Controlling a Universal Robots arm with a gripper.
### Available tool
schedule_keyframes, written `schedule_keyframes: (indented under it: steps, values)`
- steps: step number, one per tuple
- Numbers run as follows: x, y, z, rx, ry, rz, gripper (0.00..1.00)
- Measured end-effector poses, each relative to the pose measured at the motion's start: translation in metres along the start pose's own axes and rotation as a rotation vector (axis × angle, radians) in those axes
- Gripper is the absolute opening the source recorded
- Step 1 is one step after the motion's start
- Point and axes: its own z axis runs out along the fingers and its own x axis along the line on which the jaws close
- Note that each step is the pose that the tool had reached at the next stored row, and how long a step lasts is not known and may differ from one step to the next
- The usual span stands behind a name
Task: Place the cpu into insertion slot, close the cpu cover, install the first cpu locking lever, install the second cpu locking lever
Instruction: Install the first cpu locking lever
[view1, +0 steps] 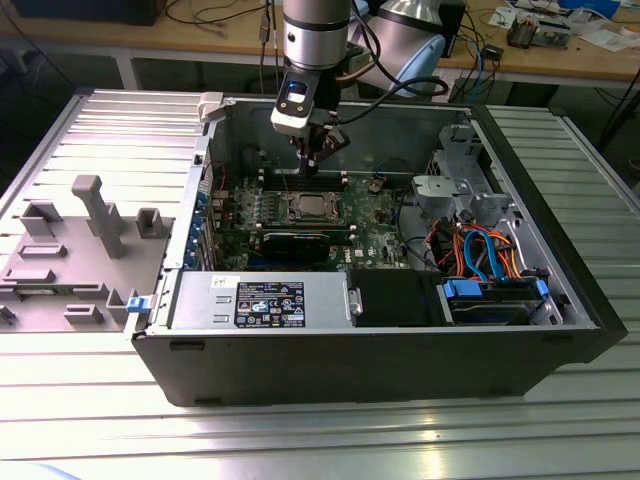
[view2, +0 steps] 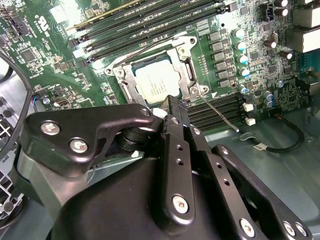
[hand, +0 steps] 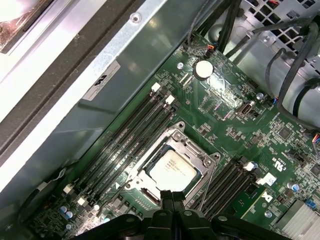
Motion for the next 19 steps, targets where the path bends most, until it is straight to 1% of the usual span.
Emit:
schedule_keyframes:
  steps: [8,15,19]
  values:
    - [0.0000,0.0000,0.0000,-0.0007,-0.0001,-0.035,0.11]
    - [0.0000,0.0000,0.0000,-0.0008,-0.0001,-0.036,0.11]
    - [0.0019,-0.0021,0.0000,-0.0008,-0.0001,-0.037,0.11]
